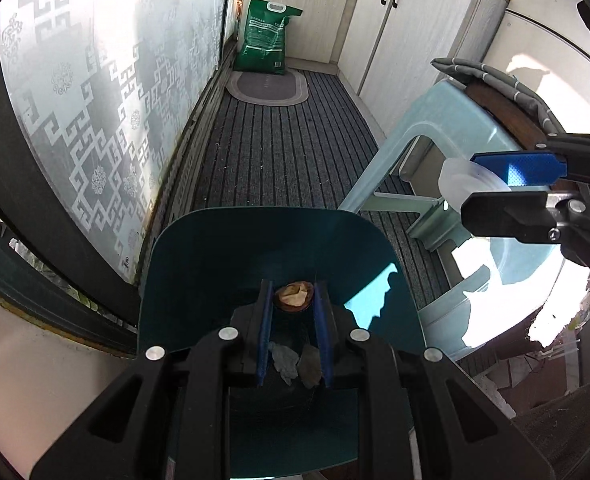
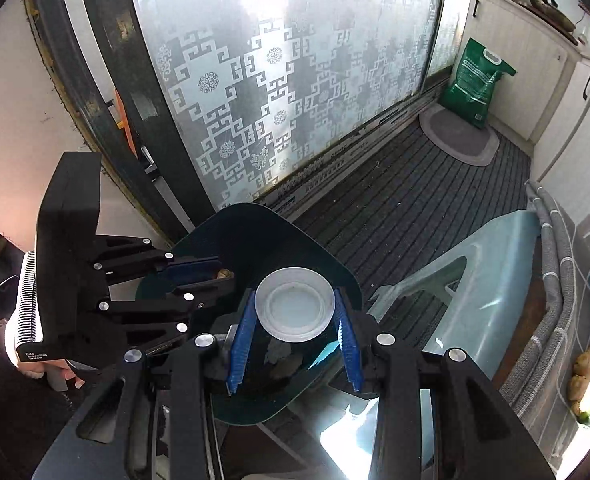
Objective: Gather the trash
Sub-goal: 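Carry the crust and cup over the teal bin and open the left tool, then open the right tool to drop the white cup into the bin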
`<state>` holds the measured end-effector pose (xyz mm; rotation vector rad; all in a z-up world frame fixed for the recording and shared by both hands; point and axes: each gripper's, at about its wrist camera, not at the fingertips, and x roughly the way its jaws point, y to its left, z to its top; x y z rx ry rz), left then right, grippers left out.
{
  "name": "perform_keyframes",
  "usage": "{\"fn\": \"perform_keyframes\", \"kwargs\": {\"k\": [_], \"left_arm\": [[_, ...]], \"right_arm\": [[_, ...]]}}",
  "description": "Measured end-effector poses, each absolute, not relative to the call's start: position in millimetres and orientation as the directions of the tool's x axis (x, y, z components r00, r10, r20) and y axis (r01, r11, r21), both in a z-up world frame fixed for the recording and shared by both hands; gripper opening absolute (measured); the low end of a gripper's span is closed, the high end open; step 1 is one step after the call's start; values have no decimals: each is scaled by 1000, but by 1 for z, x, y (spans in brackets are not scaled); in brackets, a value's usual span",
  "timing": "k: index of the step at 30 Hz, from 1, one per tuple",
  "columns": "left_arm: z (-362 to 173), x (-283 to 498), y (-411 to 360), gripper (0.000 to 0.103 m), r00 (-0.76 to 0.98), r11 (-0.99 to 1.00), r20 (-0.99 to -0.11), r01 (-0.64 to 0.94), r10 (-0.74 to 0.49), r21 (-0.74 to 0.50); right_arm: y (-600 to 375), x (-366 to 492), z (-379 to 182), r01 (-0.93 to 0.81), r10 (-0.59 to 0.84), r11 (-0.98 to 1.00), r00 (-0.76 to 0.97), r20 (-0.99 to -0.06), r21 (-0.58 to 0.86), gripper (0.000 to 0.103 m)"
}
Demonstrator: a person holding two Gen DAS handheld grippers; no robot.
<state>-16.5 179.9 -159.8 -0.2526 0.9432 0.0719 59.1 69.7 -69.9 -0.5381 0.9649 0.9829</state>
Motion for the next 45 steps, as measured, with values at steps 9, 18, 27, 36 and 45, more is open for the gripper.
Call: {"fn": "perform_keyframes", "kwargs": {"k": [9,18,27,36,45], "left_arm": [[-203,-13,178,22,469,975,-881,-159,-67,-159],[-209,-19,182,31,466,974,-881,-152,-78,-167],[-179,-25,192,27,562,968,-827,-190,-31,-166],[-137,-38,203,22,684,954,-728,-247,46,-172],[-100,-51,210,18,774,950,-631,-230,47,-212]], "right_arm": [[86,61,-87,-872,405,488,179,-897,46,39],[99,59,-107,-874,352,485,159,-922,34,39],[97,59,-124,-871,324,490,139,-936,40,39],[99,51,-157,-878,271,474,73,-960,67,39],[103,42,-176,-885,233,457,28,-972,84,40]]}}
